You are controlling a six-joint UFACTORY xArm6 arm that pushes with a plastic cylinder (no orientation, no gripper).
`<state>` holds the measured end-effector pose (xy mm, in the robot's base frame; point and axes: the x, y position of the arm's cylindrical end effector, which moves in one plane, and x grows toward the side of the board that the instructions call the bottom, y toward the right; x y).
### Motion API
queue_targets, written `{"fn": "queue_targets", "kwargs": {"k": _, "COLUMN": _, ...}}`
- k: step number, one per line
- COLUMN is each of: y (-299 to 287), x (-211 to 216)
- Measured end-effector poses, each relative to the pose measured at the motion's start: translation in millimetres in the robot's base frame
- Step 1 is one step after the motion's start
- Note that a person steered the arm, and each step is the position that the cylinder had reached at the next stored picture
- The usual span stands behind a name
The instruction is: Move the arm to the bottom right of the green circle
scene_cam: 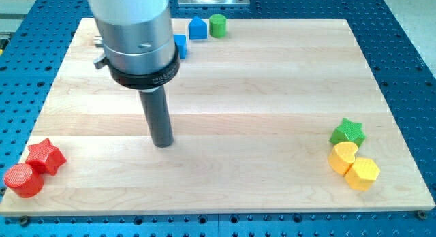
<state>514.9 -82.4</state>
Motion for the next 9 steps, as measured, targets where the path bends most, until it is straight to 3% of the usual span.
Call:
{"fn": "queue_targets", "kwargs": {"k": 6, "y": 49, "x": -13}}
{"fn": "queue_targets", "kwargs": {"k": 9, "y": 130, "x": -200}}
